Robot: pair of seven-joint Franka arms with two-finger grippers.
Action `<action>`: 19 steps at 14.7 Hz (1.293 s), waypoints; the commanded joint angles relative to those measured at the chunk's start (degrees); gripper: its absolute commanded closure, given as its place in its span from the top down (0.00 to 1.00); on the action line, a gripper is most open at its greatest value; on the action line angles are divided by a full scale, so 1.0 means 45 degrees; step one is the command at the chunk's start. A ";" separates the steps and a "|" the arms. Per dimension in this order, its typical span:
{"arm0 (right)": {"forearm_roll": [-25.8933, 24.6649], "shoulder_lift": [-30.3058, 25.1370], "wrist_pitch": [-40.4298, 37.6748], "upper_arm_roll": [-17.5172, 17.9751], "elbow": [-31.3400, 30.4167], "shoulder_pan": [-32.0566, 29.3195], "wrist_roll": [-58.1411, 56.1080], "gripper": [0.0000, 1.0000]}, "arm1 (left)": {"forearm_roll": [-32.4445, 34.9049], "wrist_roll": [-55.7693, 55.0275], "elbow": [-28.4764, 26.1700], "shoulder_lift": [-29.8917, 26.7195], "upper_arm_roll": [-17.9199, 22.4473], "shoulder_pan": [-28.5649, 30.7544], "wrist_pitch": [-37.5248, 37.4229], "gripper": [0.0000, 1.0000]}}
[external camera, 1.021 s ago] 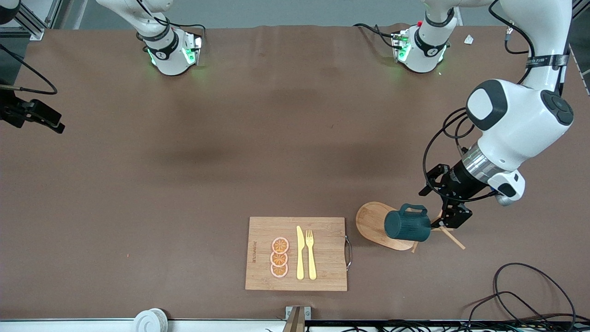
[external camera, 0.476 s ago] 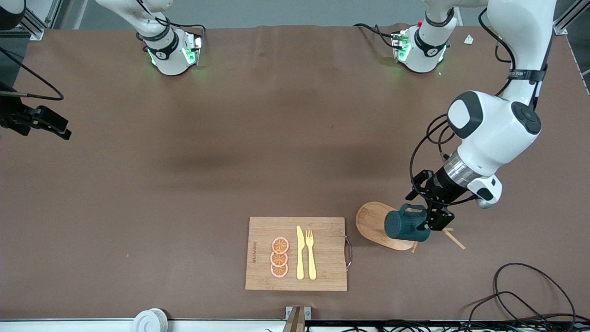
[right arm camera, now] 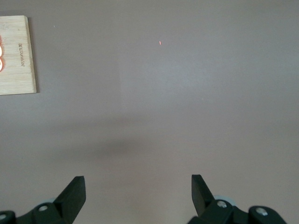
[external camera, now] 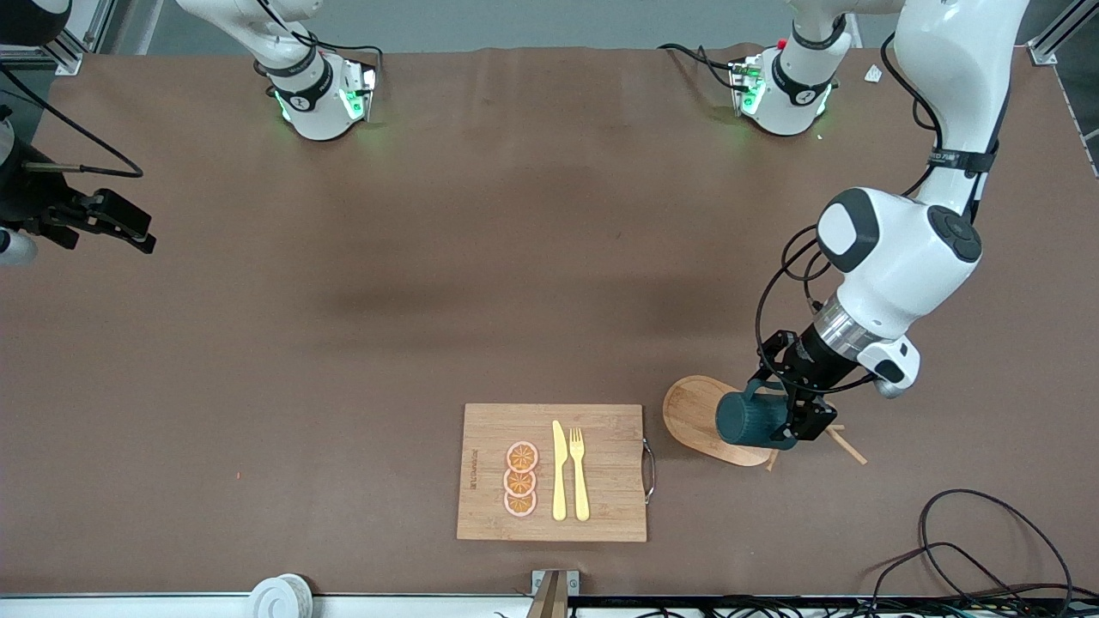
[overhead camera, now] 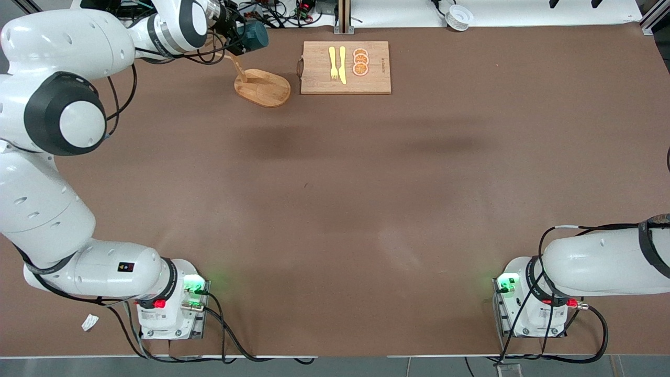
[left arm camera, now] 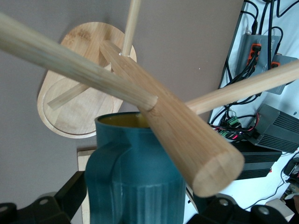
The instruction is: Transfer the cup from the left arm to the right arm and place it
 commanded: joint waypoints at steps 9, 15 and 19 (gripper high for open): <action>0.1150 0.0036 -0.0570 -0.0126 0.0565 -0.1571 -0.2342 1.00 | -0.0200 -0.0130 0.0346 0.0598 -0.0019 -0.0230 0.0688 0.88; 0.1014 0.0133 -0.0648 -0.0048 0.0742 -0.1337 -0.1757 1.00 | -0.0180 -0.0150 0.0385 0.0268 -0.0155 -0.0250 0.0650 0.57; 0.1014 0.0212 -0.1231 -0.0048 0.0798 -0.1298 -0.1815 1.00 | -0.0044 -0.0169 0.0678 -0.0708 -0.0741 -0.0328 -0.0713 0.57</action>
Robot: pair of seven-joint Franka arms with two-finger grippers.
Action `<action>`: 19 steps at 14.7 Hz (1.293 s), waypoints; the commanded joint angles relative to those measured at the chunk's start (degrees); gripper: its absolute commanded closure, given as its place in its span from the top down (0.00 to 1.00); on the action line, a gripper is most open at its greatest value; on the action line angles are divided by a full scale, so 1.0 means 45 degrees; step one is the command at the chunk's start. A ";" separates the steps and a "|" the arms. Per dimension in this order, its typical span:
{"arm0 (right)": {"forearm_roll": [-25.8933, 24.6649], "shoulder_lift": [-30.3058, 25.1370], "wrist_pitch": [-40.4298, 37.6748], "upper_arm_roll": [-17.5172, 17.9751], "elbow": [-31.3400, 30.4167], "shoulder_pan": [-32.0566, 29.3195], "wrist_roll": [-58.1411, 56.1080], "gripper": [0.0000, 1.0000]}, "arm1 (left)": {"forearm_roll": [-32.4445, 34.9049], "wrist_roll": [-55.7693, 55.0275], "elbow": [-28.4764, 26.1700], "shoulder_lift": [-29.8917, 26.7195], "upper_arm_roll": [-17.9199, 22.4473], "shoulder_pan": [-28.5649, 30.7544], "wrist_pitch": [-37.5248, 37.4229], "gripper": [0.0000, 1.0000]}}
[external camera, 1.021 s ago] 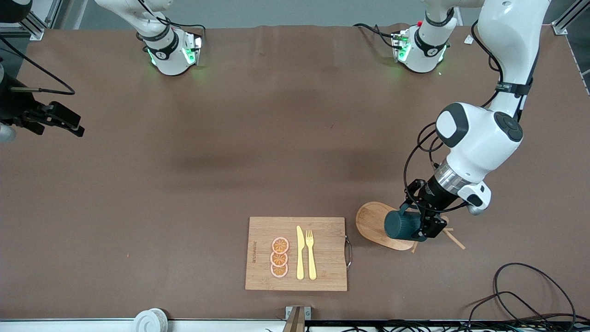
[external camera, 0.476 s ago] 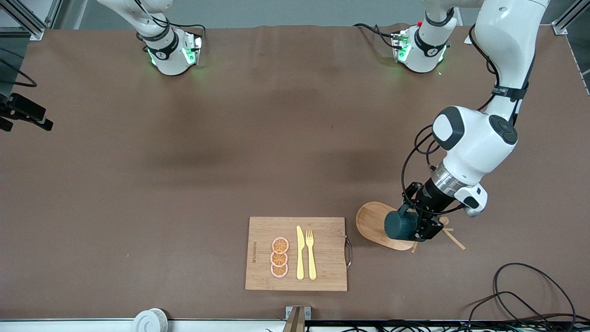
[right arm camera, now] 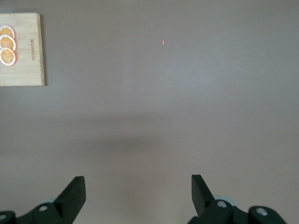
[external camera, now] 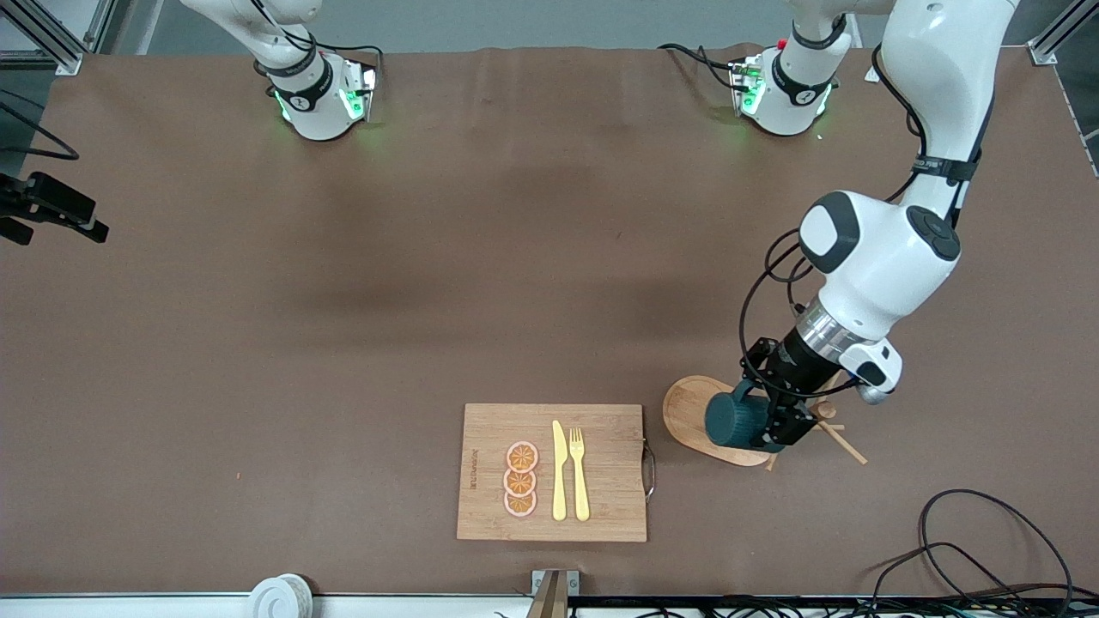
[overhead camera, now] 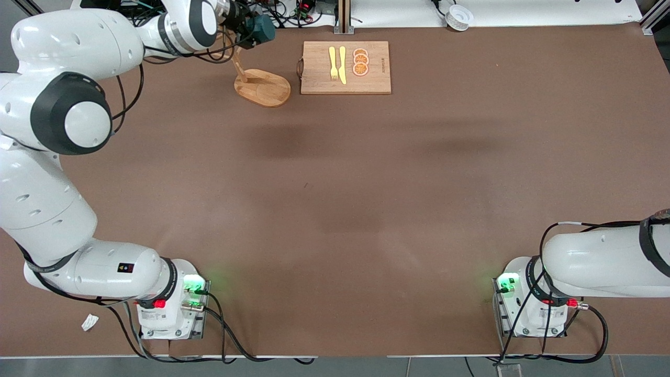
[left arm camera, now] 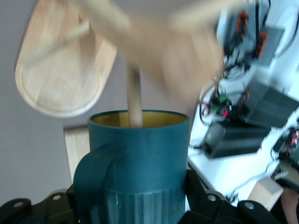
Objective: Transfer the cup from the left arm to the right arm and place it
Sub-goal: 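Lift the mug off the stand and carry it toward the table middle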
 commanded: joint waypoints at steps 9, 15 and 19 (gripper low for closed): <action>-0.0080 0.0223 -0.0368 -0.0084 0.0113 -0.1249 0.0196 1.00 | 0.4807 -0.1270 0.0404 -0.0774 -0.0528 -0.3299 -0.1349 0.54; -0.0099 0.0458 -0.0211 -0.0084 0.0073 -0.1212 0.0293 1.00 | 1.2579 -0.4806 0.0850 0.0846 -0.0469 -0.5839 -0.1679 0.54; -0.0080 0.0751 -0.0250 -0.0084 0.0053 -0.1153 0.0293 1.00 | 1.5886 -0.5123 0.2158 0.2407 -0.0411 -0.7693 -0.4116 0.54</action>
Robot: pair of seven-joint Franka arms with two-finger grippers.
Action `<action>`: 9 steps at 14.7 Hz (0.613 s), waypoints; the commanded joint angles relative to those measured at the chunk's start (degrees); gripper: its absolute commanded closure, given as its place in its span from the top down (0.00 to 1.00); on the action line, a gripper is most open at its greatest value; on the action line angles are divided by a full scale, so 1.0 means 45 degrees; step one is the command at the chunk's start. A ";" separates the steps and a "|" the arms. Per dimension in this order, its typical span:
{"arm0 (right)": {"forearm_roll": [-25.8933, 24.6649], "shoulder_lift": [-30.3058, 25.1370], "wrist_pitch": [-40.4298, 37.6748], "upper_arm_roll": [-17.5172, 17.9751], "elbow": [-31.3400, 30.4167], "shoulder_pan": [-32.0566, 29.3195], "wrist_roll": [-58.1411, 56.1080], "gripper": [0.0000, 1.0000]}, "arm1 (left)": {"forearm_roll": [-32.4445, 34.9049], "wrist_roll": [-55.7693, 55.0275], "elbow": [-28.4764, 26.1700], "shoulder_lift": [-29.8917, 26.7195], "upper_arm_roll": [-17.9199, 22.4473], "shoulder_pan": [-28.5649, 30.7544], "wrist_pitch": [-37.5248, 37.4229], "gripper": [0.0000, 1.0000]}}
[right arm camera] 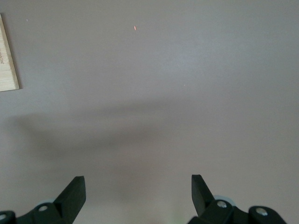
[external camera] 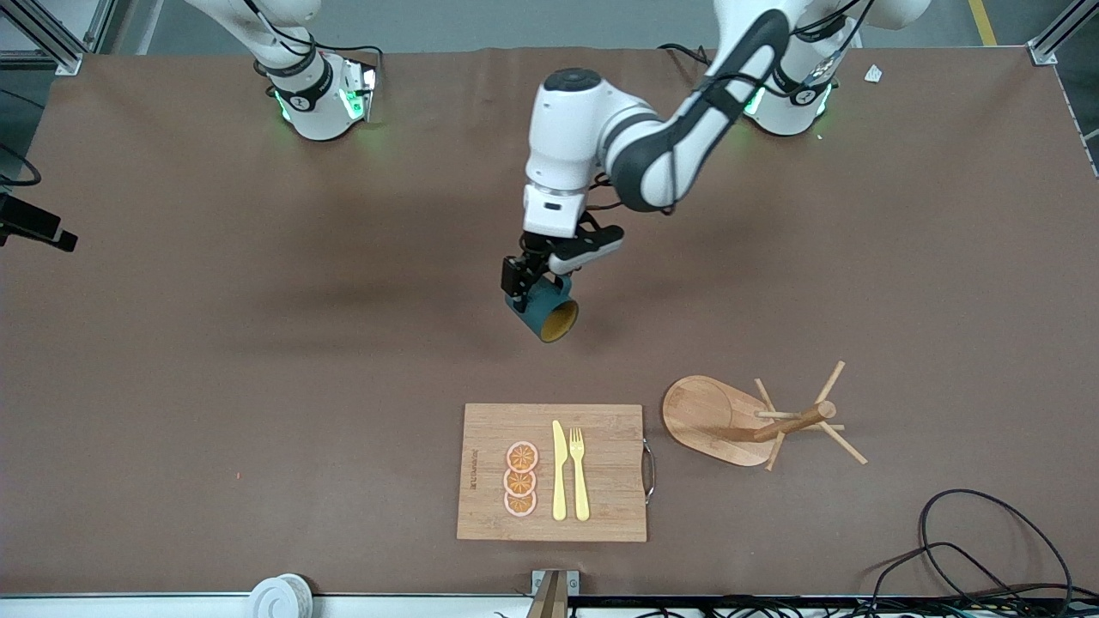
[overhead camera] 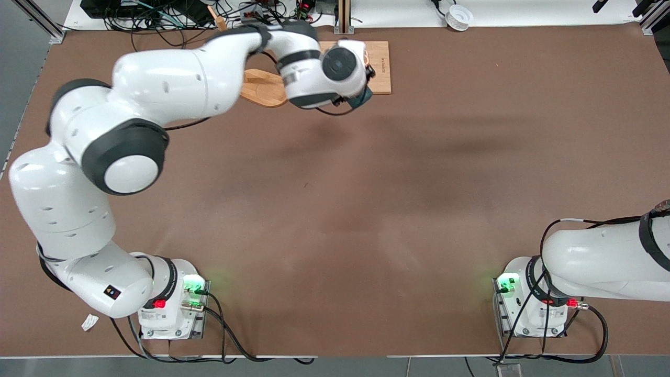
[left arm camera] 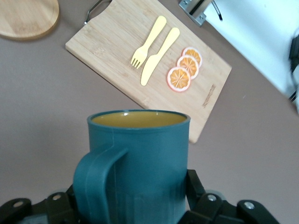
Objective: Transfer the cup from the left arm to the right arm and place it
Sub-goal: 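Lift the mug off the stand and carry it toward the table middle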
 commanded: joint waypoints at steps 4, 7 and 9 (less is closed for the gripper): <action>-0.0013 0.0108 -0.0053 0.0128 0.0030 0.0032 0.0235 1.00 | 0.5051 -0.1846 0.2261 0.2697 0.0303 -0.2488 -0.3169 0.54; -0.0013 0.0205 -0.0034 0.0128 -0.0028 0.0032 0.0235 1.00 | 0.8330 -0.3842 0.2144 0.3595 0.0362 -0.3134 -0.3693 0.54; -0.0032 0.0245 -0.0034 0.0128 -0.0028 0.0013 0.0215 1.00 | 1.0286 -0.4762 0.2164 0.4513 0.0382 -0.3641 -0.4902 0.53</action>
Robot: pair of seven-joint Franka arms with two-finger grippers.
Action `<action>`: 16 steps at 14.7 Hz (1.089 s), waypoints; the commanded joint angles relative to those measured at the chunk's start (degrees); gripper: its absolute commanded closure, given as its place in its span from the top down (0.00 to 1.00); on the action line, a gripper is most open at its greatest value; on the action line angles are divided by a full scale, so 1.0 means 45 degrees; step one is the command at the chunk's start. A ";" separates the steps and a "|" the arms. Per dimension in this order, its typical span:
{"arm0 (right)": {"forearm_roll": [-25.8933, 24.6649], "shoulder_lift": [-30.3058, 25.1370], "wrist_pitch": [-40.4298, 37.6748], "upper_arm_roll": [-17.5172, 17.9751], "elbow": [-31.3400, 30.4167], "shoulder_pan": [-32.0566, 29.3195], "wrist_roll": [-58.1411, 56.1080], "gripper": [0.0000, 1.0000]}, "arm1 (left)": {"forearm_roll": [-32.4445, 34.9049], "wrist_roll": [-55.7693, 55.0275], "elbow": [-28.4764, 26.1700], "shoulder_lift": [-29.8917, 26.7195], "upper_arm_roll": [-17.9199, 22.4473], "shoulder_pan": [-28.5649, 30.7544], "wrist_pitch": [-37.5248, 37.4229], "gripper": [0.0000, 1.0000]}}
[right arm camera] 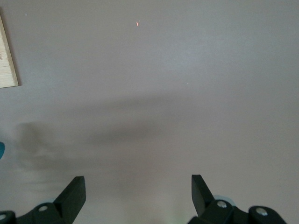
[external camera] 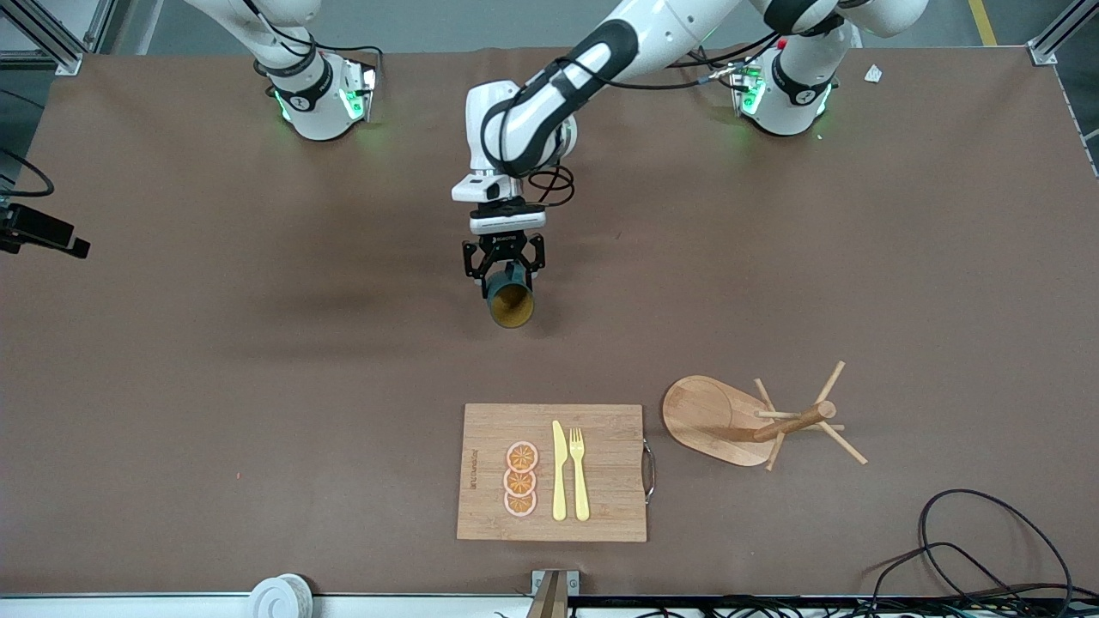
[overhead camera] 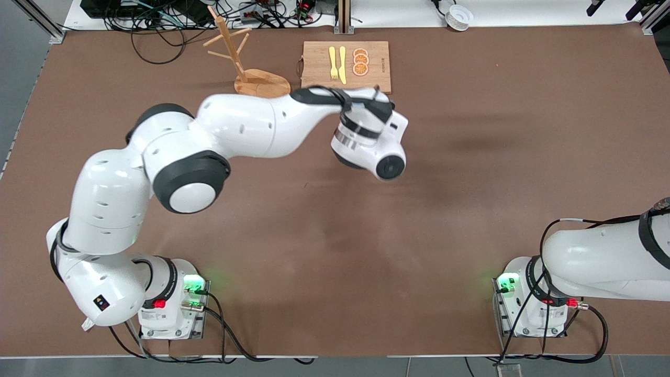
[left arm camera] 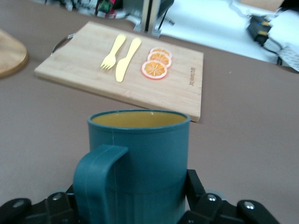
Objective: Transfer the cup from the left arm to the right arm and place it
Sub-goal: 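Lift the mug off the stand and carry it toward the table middle, then lower the mug upright onto the table and open the left gripper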
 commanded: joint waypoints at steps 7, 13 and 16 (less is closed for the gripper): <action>-0.0053 0.0036 -0.0025 0.0032 -0.0045 0.0010 0.0205 1.00 | 0.3081 -0.3105 0.0368 0.1974 0.0143 -0.1922 -0.4039 1.00; -0.0170 0.0036 -0.0044 0.0070 -0.0045 0.0049 0.0186 1.00 | -0.0563 -0.4067 0.0250 0.1196 -0.0207 -0.3446 -0.5036 1.00; -0.0597 -0.0003 0.0033 0.0110 -0.0356 0.0710 0.0263 1.00 | -0.2538 -0.3756 0.0289 0.0472 -0.1066 -0.3427 -0.6089 1.00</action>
